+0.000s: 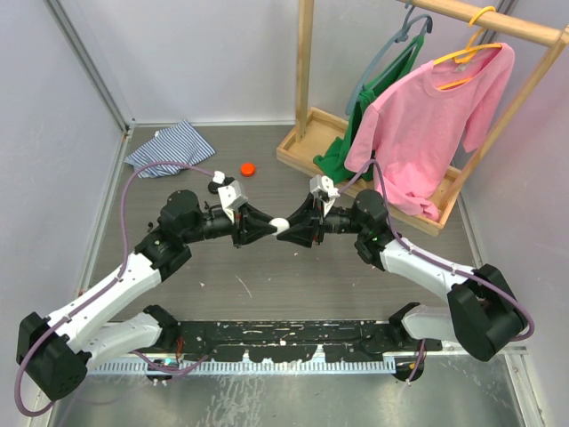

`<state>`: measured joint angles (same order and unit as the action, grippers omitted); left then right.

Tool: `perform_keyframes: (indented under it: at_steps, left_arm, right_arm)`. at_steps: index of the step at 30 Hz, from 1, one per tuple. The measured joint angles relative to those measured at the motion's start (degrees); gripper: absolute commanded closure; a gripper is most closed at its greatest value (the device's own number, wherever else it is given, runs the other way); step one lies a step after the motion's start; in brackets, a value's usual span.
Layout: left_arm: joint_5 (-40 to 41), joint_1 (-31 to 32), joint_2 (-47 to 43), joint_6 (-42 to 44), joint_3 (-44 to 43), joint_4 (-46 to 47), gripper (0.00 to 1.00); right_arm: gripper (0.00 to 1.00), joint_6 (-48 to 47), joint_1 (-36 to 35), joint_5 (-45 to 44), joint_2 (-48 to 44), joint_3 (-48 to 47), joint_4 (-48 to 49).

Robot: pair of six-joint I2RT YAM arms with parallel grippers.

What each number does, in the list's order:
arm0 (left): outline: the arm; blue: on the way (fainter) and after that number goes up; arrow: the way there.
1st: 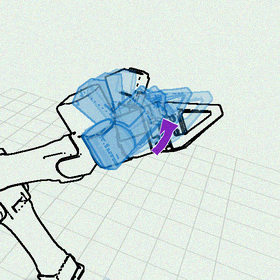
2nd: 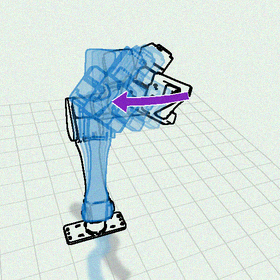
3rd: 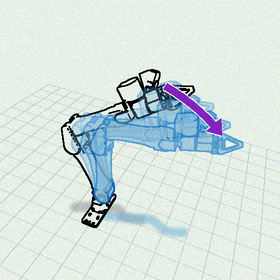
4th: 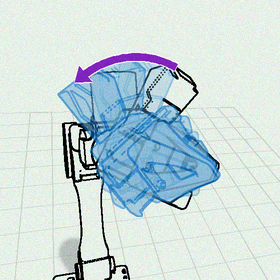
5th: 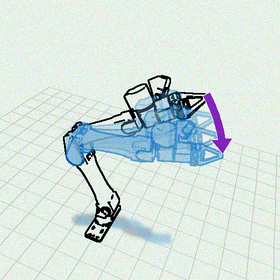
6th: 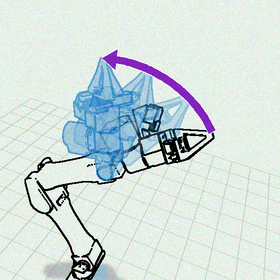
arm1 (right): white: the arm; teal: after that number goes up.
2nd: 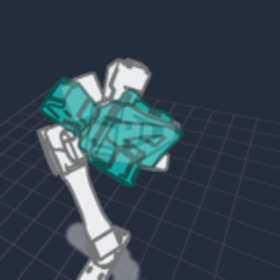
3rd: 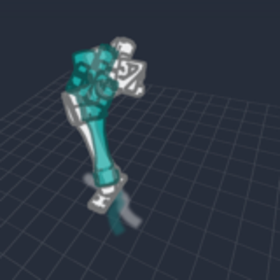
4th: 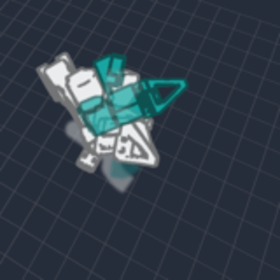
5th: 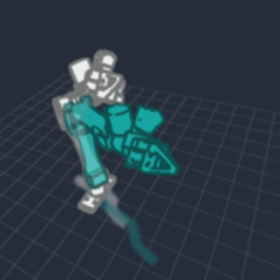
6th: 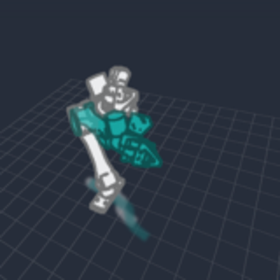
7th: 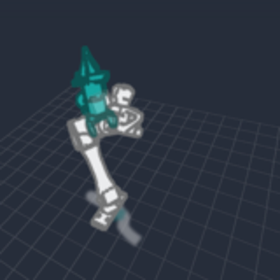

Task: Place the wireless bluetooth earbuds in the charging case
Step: Pick up the charging case at the center of the board, then open the charging case.

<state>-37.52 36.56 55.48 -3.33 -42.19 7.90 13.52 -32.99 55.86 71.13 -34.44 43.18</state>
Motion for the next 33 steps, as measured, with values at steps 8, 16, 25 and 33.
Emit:
perform_keyframes:
  at_steps: [8,16,25,33]
  left_arm:
    - [0.28,0.00,-0.50,-0.02,0.00,0.09,0.99]
    - [0.20,0.09,-0.48,-0.22,0.00,0.26,0.99]
    - [-0.28,0.09,-0.35,-0.37,0.00,0.42,0.89]
    - [-0.22,0.09,-0.42,-1.40,0.07,0.48,0.58]
  right_arm:
    - [0.61,-0.07,0.00,0.02,0.00,0.02,-0.37]
    - [0.70,-0.02,0.00,0.02,0.00,0.02,-0.35]
    - [0.90,0.15,0.00,0.61,0.00,0.02,-0.35]
    - [0.98,-0.33,0.00,1.07,0.00,0.02,-0.57]
